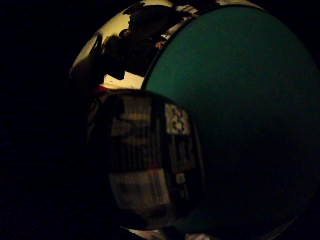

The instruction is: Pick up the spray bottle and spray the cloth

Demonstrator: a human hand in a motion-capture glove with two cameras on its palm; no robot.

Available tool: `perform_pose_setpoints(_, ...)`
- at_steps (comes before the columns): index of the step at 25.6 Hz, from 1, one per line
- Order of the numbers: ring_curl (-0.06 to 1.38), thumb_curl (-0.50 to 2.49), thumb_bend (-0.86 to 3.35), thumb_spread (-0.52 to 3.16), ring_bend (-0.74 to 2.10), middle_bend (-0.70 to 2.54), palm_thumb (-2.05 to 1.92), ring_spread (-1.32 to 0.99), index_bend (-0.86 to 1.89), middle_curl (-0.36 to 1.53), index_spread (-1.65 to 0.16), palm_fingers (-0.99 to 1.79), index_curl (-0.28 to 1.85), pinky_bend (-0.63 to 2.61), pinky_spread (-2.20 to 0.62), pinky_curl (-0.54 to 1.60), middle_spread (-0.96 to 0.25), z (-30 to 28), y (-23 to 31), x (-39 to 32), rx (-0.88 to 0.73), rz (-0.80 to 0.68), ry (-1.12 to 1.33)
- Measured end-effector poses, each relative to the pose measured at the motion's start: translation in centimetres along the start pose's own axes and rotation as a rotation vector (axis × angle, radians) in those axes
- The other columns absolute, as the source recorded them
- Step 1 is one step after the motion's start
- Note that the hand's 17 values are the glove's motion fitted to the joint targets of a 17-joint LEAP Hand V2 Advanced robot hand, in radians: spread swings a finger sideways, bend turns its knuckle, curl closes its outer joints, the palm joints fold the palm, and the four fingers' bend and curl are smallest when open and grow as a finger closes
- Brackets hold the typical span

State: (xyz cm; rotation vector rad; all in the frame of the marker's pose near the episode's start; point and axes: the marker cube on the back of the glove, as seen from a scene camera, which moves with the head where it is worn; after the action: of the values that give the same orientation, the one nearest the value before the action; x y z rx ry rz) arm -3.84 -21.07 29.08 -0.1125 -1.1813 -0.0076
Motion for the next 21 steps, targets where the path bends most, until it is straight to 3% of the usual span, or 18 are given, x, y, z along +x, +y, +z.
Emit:
perform_pose_setpoints(2,0.43,0.61,-0.12,0.77,0.47,0.43,0.47,-0.18,0.25,0.46,-0.32,0.61,0.61,0.26,-0.02,0.39,-0.16,-0.6,0.9,0.4,-0.022,0.016,0.062)
perform_pose_setpoints(6,0.41,0.55,-0.1,0.79,0.42,0.23,0.37,-0.17,0.08,0.39,-0.38,0.32,0.54,0.41,0.05,0.41,-0.19,-3.0,3.3,1.6,-0.01,0.043,0.251)
perform_pose_setpoints(13,0.34,0.49,-0.06,0.82,0.37,0.17,0.31,-0.19,0.07,0.35,-0.45,0.18,0.39,0.5,0.11,0.4,-0.21,-8.1,9.7,0.8,-0.079,0.067,0.508)
perform_pose_setpoints(17,0.33,0.46,-0.05,0.82,0.38,0.18,0.3,-0.19,0.08,0.34,-0.46,0.18,0.34,0.53,0.13,0.39,-0.22,-10.2,11.7,-0.2,-0.005,0.022,0.663)
perform_pose_setpoints(21,0.33,0.44,-0.05,0.82,0.39,0.18,0.29,-0.19,0.1,0.33,-0.47,0.18,0.31,0.53,0.14,0.39,-0.22,-11.7,15.8,-1.6,-0.05,-0.009,0.799)
